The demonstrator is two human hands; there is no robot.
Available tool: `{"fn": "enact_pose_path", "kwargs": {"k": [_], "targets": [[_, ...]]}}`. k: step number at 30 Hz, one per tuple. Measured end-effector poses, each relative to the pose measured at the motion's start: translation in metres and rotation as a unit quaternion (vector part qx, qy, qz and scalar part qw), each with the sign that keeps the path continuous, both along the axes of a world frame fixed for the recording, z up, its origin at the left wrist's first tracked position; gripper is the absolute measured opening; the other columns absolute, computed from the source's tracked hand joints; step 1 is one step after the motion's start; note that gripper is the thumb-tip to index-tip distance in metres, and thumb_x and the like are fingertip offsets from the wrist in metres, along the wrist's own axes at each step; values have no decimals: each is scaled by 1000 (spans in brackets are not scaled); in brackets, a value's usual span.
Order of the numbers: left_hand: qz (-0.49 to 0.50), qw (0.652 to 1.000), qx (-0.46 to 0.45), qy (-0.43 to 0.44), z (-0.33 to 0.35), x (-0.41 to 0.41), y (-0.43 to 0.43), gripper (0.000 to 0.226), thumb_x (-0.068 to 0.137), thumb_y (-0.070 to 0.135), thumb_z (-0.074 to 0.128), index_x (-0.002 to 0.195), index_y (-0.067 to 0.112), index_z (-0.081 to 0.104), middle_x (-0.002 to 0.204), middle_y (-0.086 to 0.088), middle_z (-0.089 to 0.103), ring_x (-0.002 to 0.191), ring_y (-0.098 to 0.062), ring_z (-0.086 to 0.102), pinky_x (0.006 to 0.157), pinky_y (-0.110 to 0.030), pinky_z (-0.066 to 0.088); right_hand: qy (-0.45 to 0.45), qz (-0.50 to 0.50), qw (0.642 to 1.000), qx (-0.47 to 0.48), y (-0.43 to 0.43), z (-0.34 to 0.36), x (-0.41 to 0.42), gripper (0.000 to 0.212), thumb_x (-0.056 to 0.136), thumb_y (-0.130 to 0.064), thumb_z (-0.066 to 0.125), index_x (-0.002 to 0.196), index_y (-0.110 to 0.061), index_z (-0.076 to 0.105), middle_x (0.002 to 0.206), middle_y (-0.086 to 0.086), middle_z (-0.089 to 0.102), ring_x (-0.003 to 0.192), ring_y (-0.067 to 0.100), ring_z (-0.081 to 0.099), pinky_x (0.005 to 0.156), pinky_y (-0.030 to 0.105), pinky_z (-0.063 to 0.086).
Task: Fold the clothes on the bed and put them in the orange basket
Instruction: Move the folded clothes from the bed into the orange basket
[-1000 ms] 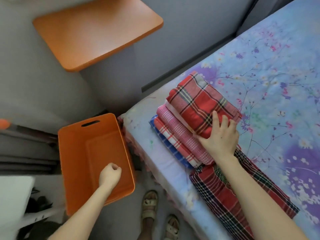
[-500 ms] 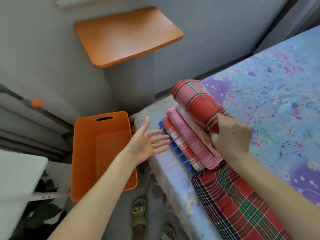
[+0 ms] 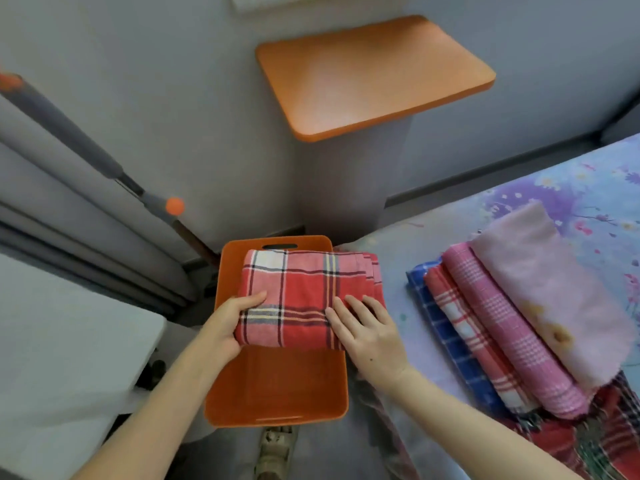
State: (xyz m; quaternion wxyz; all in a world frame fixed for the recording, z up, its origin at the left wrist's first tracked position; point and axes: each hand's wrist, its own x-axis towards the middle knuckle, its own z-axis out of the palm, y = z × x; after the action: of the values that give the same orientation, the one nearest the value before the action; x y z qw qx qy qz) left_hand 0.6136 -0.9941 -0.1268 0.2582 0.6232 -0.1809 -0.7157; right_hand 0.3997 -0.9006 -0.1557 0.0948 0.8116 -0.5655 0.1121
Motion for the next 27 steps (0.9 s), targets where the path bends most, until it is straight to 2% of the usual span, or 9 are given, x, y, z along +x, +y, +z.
{"fn": "enact_pose_path", "kwargs": {"k": [4,11,14,15,17,20,21,23,27], "targets": [[24,999,-32,-6,-65,38,-39,31,85,10,62,116,16,60,102,-11,71,90,-28,68,71,-40,54,36,19,998,54,-61,-59,43,46,75,-31,75,117,-16,66,112,9,69,100,29,66,89,44,51],[-13,997,-60,-45,-181,53,-92,51,83,14,68,130,19,48,113,-9,66,97,-26,66,75,-41,56,142,-14,973,183,-120,-174,82,58,71,-25,72,127,-12,59,111,14,64,98,30,60,82,47,50],[-72,981,-109,-141,-238,40,-104,55,89,15,61,139,16,37,130,-10,56,110,-24,59,86,-36,51,216,-63,937,266,-126,-232,90,58,96,-18,34,149,-9,12,143,23,34,128,38,37,102,53,33],[-121,952,-147,-241,-245,37,-105,59,91,13,58,143,15,31,138,-10,48,120,-25,52,95,-36,47,228,-70,917,319,-123,-239,89,59,99,-17,27,149,-11,-4,151,25,17,137,40,22,107,56,24],[-281,827,-240,-424,-273,35,-103,71,90,5,52,149,18,16,153,-9,27,138,-27,29,111,-35,31,215,-89,878,419,-120,-268,91,66,100,-22,31,148,-20,-15,155,21,-8,143,39,-4,112,60,10],[-582,601,-268,-478,-296,37,-91,80,88,1,45,150,26,2,158,-2,-5,146,-24,-6,118,-35,9,166,-105,865,461,-117,-285,90,68,99,-23,35,148,-27,-13,155,17,-19,142,34,-19,112,62,1],[-641,560,-238,-469,-298,37,-88,78,89,3,43,150,26,0,158,-2,-10,145,-22,-11,118,-35,6,158,-108,865,463,-117,-283,90,67,99,-23,35,149,-28,-9,155,16,-18,142,33,-19,112,61,-1],[-654,581,-185,-448,-290,31,-84,74,90,4,40,151,23,1,158,-4,-9,145,-21,-10,118,-33,6,125,-113,872,459,-117,-263,89,64,97,-22,37,151,-26,2,157,15,-9,144,32,-11,113,59,-3],[-453,746,-232,-430,-231,-13,-87,53,94,6,40,145,11,30,150,-11,33,137,-26,32,110,-34,31,-82,-170,930,316,-117,-190,80,52,77,-5,50,129,-6,51,136,23,46,131,38,39,112,56,18]]}}
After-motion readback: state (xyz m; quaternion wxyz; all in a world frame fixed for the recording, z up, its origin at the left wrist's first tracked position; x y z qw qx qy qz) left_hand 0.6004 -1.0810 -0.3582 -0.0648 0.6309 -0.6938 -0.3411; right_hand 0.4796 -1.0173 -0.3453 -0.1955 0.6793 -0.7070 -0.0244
